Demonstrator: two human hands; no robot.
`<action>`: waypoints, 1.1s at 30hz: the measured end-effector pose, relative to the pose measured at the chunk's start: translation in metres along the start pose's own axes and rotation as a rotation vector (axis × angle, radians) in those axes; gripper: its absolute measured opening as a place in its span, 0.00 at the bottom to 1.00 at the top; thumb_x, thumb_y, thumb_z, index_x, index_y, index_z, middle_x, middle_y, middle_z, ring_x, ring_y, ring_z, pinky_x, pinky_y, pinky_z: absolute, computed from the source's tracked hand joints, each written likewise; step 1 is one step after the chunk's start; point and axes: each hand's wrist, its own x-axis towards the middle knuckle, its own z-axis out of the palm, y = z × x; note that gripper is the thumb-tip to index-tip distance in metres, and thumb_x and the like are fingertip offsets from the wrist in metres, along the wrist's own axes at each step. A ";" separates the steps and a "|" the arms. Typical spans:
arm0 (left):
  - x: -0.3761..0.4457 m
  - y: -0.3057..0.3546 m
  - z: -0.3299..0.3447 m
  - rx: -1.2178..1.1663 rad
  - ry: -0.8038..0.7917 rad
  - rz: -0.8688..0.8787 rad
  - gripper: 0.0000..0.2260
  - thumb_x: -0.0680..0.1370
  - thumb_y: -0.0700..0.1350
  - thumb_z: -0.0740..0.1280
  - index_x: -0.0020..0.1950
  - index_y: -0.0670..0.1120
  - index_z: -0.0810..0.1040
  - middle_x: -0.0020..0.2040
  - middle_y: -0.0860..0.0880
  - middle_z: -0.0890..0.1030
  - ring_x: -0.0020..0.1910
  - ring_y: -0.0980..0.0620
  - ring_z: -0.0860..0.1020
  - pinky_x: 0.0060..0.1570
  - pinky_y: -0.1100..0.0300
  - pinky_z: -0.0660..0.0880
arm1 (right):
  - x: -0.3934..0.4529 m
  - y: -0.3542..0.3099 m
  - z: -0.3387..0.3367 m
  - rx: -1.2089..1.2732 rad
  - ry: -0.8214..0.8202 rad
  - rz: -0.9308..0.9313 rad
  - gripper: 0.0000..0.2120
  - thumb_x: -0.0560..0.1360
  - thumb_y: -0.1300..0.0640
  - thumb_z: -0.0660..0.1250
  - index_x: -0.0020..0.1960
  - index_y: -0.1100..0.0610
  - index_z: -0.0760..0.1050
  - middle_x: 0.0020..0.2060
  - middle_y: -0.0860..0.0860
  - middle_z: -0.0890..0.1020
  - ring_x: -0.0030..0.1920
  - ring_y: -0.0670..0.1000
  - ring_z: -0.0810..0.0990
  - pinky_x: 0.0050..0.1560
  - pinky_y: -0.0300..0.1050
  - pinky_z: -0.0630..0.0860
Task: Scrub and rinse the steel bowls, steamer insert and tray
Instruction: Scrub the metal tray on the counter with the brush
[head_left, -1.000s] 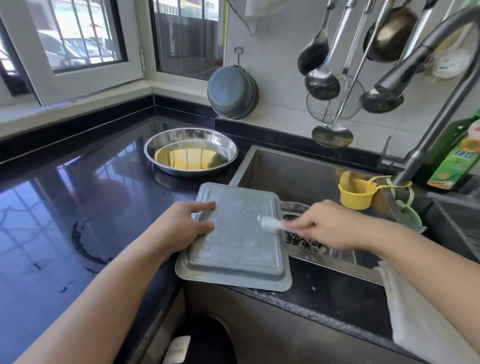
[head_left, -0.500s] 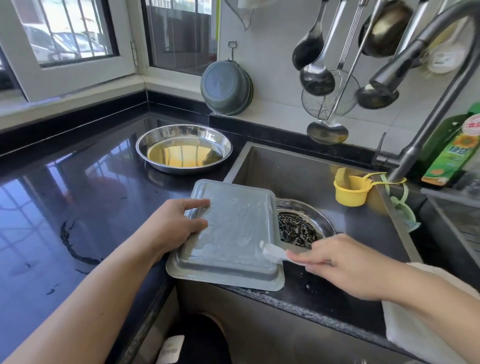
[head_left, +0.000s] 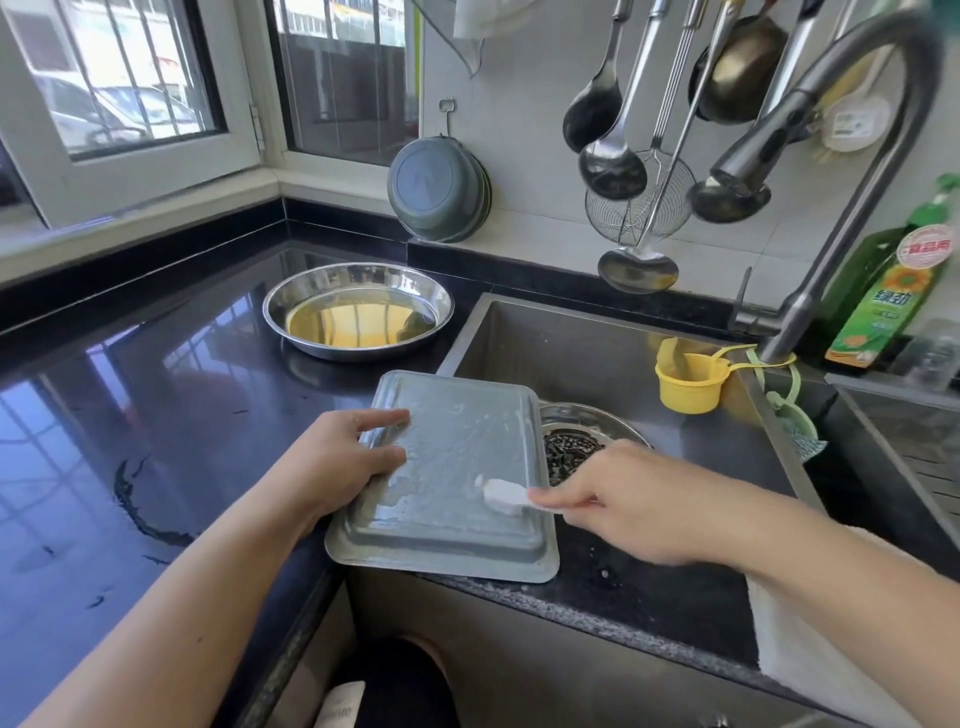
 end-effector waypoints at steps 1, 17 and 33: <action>0.000 0.000 0.000 0.001 -0.003 -0.001 0.21 0.78 0.42 0.73 0.69 0.60 0.81 0.45 0.65 0.78 0.46 0.60 0.83 0.41 0.71 0.74 | 0.003 -0.002 -0.003 -0.041 0.012 -0.004 0.16 0.84 0.47 0.59 0.68 0.30 0.71 0.29 0.37 0.76 0.29 0.46 0.67 0.33 0.40 0.67; -0.001 -0.002 0.002 -0.048 0.018 -0.056 0.23 0.77 0.43 0.75 0.70 0.59 0.79 0.56 0.50 0.84 0.46 0.52 0.86 0.55 0.53 0.82 | 0.017 -0.004 0.011 -0.062 0.141 0.128 0.20 0.85 0.51 0.56 0.71 0.31 0.68 0.43 0.47 0.80 0.36 0.49 0.74 0.35 0.45 0.70; -0.001 0.000 -0.005 0.526 0.125 -0.052 0.19 0.80 0.53 0.62 0.71 0.57 0.77 0.65 0.44 0.80 0.62 0.39 0.77 0.58 0.50 0.75 | -0.017 -0.007 0.059 0.263 0.343 0.073 0.23 0.83 0.54 0.61 0.72 0.32 0.67 0.32 0.35 0.77 0.27 0.42 0.72 0.31 0.34 0.68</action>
